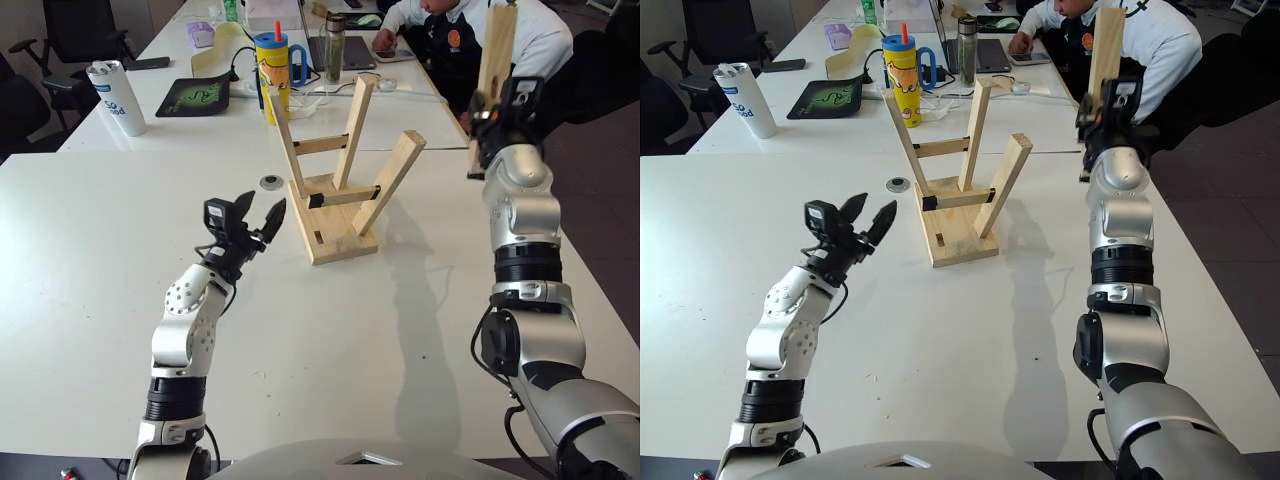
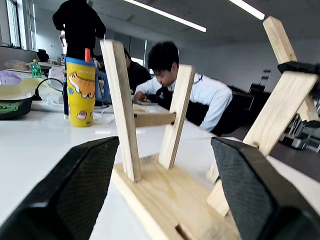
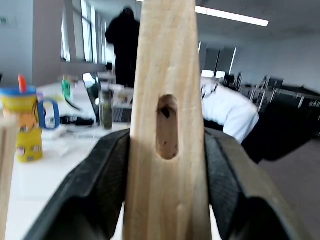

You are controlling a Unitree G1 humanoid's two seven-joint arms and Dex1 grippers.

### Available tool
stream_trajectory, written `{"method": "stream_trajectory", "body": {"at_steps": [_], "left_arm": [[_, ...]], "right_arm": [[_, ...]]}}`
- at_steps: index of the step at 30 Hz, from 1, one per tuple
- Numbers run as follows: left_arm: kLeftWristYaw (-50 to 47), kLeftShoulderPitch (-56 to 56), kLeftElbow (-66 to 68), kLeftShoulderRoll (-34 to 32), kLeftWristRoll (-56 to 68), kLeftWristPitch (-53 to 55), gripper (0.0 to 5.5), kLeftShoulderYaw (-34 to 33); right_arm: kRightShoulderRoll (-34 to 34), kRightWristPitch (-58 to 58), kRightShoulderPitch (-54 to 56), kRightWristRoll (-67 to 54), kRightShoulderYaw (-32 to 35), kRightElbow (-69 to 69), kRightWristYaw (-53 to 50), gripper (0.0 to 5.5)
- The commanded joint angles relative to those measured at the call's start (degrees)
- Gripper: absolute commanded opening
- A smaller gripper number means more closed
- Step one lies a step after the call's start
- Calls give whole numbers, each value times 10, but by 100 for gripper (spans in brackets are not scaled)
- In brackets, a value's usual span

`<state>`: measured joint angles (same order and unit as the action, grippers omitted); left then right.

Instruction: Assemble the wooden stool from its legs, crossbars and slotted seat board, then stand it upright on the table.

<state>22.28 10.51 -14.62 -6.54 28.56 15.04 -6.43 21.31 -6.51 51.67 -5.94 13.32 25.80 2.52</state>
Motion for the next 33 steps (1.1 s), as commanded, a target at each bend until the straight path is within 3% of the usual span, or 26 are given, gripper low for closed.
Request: {"method": "stream_trajectory", "body": {"at_steps": [1, 7, 13, 16, 23, 33], "left_arm": [[-17, 33, -54, 13, 98, 46, 342, -28], [-33, 61, -95, 12, 185, 93, 342, -27], [-64, 77, -125, 25, 310, 126, 342, -43], [-86, 83, -129, 32, 373, 129, 342, -57], [-110, 67, -126, 23, 396, 133, 342, -46], [-104, 79, -105, -3, 335, 135, 342, -17]], "right_arm": [[-6, 5, 55, -63, -10, -82, 83, 205], [-25, -194, 13, -234, -69, -265, 227, 205], [-6, -219, -75, -215, -150, -349, 292, 205], [-7, -220, -92, -209, -157, -354, 301, 205], [-5, -188, -132, -184, -182, -370, 331, 205], [23, 24, -157, -51, -246, -337, 406, 205]]}}
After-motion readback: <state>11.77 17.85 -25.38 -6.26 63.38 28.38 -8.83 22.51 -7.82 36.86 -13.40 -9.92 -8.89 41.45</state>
